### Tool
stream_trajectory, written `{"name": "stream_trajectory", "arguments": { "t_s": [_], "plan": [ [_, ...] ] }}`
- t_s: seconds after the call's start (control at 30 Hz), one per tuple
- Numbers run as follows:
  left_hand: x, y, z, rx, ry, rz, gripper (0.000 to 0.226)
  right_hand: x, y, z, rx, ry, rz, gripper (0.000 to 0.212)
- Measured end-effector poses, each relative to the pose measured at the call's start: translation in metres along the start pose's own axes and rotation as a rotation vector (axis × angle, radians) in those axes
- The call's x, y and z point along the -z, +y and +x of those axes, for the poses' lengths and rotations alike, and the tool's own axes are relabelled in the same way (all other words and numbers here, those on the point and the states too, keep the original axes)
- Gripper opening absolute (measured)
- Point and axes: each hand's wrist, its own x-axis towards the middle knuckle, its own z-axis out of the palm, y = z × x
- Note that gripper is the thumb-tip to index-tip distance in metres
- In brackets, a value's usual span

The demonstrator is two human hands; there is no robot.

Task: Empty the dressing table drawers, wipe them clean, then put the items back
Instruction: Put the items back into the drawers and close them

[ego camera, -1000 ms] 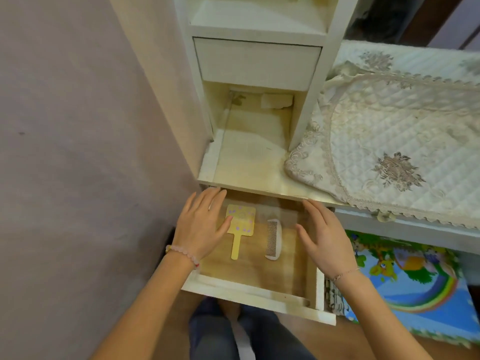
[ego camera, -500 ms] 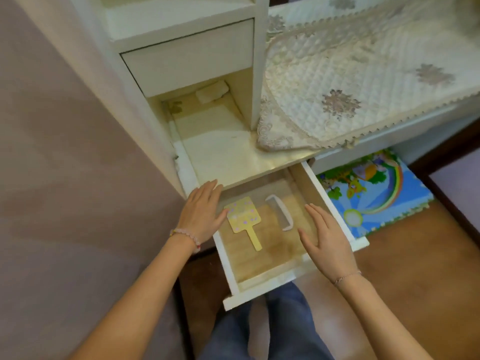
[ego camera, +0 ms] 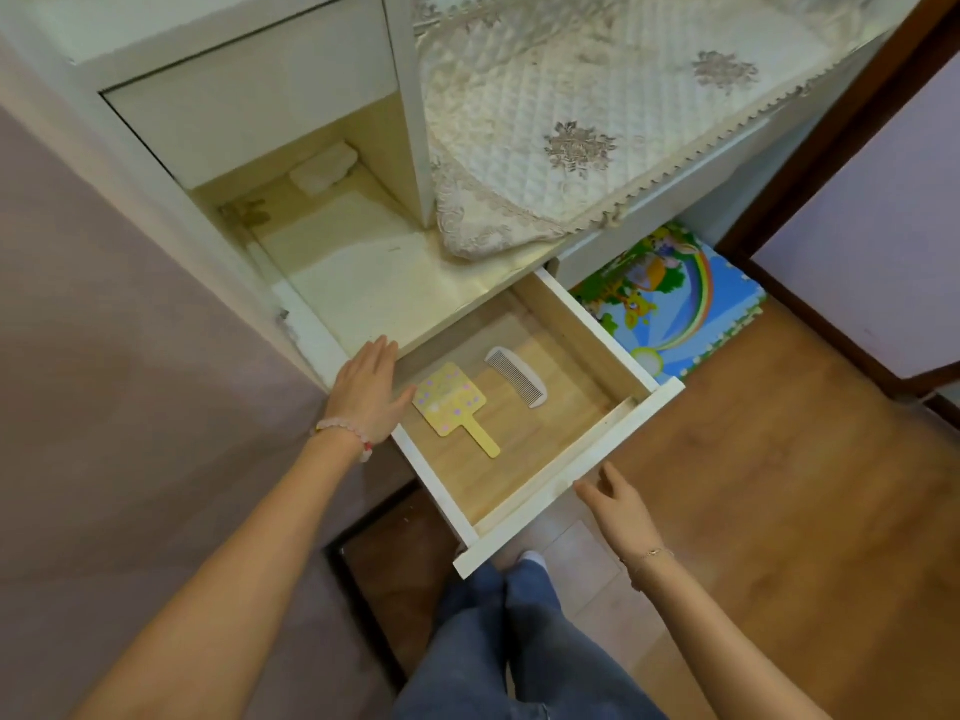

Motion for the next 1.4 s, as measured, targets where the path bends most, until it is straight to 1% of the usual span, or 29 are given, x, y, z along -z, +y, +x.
{"name": "stream_trajectory", "arguments": {
  "t_s": [0.07, 0.23, 0.4, 0.6, 0.73, 0.8, 0.93, 1.03, 1.2, 1.33, 1.4],
  "plan": [
    [0.0, -0.002, -0.001, -0.01, -0.007, 0.011, 0.064, -0.006, 0.001, 0.001, -0.017, -0.036, 0.081, 0.041],
    [-0.002, -0.009, -0.008, -0.03, -0.005, 0.062, 0.063, -0.011, -0.009, -0.002, 0.01, -0.026, 0.207, 0.036],
    [-0.002, -0.016, -0.014, -0.054, 0.011, 0.058, 0.062, -0.013, -0.012, 0.002, 0.004, -0.008, 0.228, 0.029],
    [0.001, -0.02, -0.016, -0.076, 0.023, 0.009, 0.061, -0.021, -0.026, 0.017, 0.008, -0.029, 0.24, 0.027],
    [0.003, -0.019, -0.017, -0.074, 0.029, -0.035, 0.06, -0.031, -0.035, 0.03, 0.016, -0.044, 0.242, 0.015],
    [0.004, -0.019, -0.018, -0.068, 0.031, -0.051, 0.061, -0.035, -0.04, 0.036, 0.022, -0.049, 0.241, 0.013],
    [0.005, -0.017, -0.018, -0.056, 0.037, -0.065, 0.061, -0.045, -0.055, 0.047, 0.044, -0.072, 0.277, 0.02],
    [0.004, -0.015, -0.017, -0.041, 0.055, -0.076, 0.061, -0.051, -0.064, 0.057, 0.067, -0.093, 0.303, 0.021],
    [0.004, -0.013, -0.012, -0.023, 0.056, -0.091, 0.061, -0.057, -0.077, 0.073, 0.097, -0.182, 0.303, 0.022],
    [0.005, -0.012, -0.006, 0.008, 0.057, -0.129, 0.06, -0.064, -0.092, 0.09, 0.04, -0.249, 0.457, 0.021],
    [0.004, -0.011, -0.002, 0.024, 0.052, -0.129, 0.06, -0.069, -0.095, 0.101, 0.021, -0.273, 0.524, 0.026]
  ]
}}
